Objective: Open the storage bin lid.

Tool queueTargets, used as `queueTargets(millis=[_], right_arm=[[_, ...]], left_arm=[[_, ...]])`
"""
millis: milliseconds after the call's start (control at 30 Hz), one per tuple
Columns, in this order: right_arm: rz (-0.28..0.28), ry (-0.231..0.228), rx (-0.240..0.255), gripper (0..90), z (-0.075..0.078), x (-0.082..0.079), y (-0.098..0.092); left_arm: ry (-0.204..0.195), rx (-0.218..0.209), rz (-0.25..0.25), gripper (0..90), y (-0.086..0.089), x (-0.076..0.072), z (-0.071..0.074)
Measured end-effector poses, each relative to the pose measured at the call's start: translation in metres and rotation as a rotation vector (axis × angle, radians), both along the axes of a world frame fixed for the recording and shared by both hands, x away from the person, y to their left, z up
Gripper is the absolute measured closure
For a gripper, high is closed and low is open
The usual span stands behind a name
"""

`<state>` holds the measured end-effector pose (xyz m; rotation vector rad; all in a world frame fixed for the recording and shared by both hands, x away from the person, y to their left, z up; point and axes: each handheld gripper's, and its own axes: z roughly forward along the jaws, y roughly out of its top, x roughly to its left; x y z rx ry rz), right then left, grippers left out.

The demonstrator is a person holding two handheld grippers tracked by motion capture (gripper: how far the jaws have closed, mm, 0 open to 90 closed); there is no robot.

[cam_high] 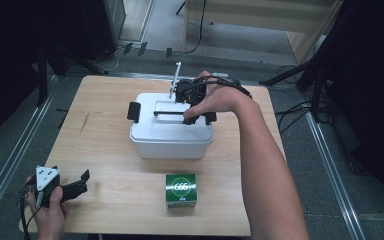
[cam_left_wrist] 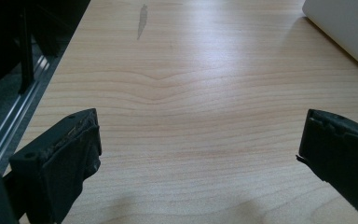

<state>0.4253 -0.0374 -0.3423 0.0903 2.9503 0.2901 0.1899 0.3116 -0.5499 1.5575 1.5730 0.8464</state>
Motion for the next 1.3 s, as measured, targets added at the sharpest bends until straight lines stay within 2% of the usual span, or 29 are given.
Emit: queueTargets(millis=[133,167,200,233,333,367,400,433,500,767,800,900,1067,1200,1300], right_arm=[[0.031,-0.027,-0.003,33.9,-0.003,0.0,0.015],[0.035,-0.027,-0.005,39.5,-0.003,0.0,0.018],[0.035,-0.027,-0.005,39.5,-0.003,0.0,0.018],[0.064,-0.035,-0.009,50.7,-0.003,-0.001,0.024],[0.073,-0.027,-0.019,54.3,-0.004,-0.002,0.029],[0.083,-0.036,-0.046,58.0,-0.007,-0.001,0.034],[0.083,-0.036,-0.046,58.0,-0.007,-0.001,0.034],[0.085,-0.033,-0.051,63.1,-0.009,0.0,0.037],[0.094,-0.034,-0.048,66.6,-0.009,0.0,0.039],[0.115,-0.078,-0.043,77.6,-0.004,0.003,0.046],[0.105,-0.086,-0.049,79.5,-0.004,0.002,0.047],[0.124,-0.107,-0.066,82.2,-0.003,0.003,0.049],[0.157,-0.104,-0.074,83.5,-0.002,0.003,0.049],[0.149,-0.085,-0.061,84.5,0.0,0.004,0.046],[0.151,-0.088,-0.058,84.9,0.003,0.004,0.044]], left_arm=[[0.004,-0.005,0.0,0.0,0.0,0.0,0.0],[0.006,-0.004,-0.002,0.0,0.0,0.0,0.0],[0.006,-0.004,-0.002,0.0,0.0,0.0,0.0],[0.009,-0.007,-0.004,0.0,0.0,0.0,0.0],[0.01,-0.01,-0.003,0.0,0.001,0.0,0.0],[0.007,-0.012,-0.003,0.0,0.001,0.0,0.0],[0.007,-0.012,-0.003,0.0,0.001,0.0,0.0],[0.007,-0.014,-0.005,0.0,0.001,0.0,0.0],[0.007,-0.016,-0.008,0.0,0.001,0.0,0.0],[0.011,-0.017,-0.009,0.0,0.002,0.0,0.0],[0.007,-0.023,-0.007,0.0,0.002,0.0,0.0],[0.009,-0.033,-0.009,0.0,0.003,0.0,0.0],[0.009,-0.027,-0.012,0.0,0.002,0.0,0.0],[0.01,-0.029,-0.015,0.0,0.003,0.0,0.0],[0.01,-0.026,-0.014,0.0,0.002,0.0,0.0]])
